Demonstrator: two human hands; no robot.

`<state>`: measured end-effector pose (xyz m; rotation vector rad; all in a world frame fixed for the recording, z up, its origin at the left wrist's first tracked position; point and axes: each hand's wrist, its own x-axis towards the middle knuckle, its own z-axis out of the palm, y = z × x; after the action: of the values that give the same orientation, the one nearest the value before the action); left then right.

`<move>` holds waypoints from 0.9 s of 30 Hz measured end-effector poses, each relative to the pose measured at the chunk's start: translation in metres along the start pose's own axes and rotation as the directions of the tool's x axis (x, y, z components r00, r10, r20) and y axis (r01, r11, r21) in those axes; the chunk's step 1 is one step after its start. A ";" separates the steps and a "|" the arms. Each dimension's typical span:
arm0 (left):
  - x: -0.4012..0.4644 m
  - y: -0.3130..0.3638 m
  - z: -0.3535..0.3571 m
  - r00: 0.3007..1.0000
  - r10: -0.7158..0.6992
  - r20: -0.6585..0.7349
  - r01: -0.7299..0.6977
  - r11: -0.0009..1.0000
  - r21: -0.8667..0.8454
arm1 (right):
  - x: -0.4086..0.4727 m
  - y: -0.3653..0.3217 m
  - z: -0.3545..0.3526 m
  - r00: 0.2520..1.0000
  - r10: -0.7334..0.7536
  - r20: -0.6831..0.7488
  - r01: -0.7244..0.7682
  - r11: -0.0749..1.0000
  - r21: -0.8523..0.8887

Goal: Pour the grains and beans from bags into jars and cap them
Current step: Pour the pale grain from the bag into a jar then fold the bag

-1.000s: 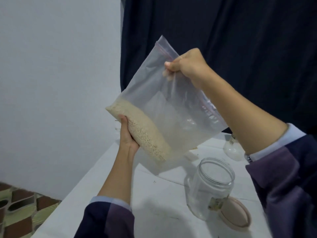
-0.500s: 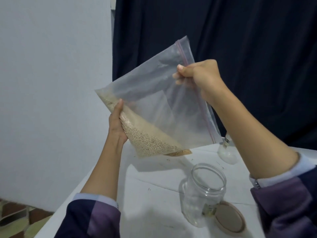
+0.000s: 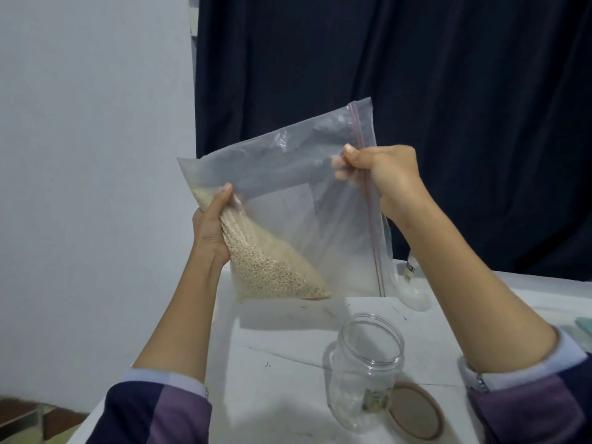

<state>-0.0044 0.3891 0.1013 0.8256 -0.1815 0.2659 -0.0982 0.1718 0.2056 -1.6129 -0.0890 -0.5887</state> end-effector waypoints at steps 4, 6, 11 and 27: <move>-0.003 0.002 0.009 1.000 0.006 -0.005 -0.006 1.000 -0.006 | -0.003 -0.004 -0.007 1.000 0.011 0.004 -0.011 1.000 0.022; -0.005 0.004 0.013 1.000 0.011 -0.005 -0.011 1.000 -0.005 | -0.004 -0.005 -0.011 1.000 0.019 0.006 -0.020 0.999 0.033; -0.006 0.014 0.024 1.000 0.004 0.030 -0.004 1.000 -0.003 | -0.009 -0.011 -0.019 0.999 0.037 0.008 -0.038 0.994 0.104; -0.026 0.028 0.031 0.999 0.007 0.044 -0.006 1.000 -0.006 | -0.023 -0.001 -0.031 0.981 0.122 0.151 -0.140 0.983 0.116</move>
<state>-0.0391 0.3799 0.1344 0.8256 -0.2259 0.2534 -0.1280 0.1491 0.1978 -1.5235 -0.1225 -0.3579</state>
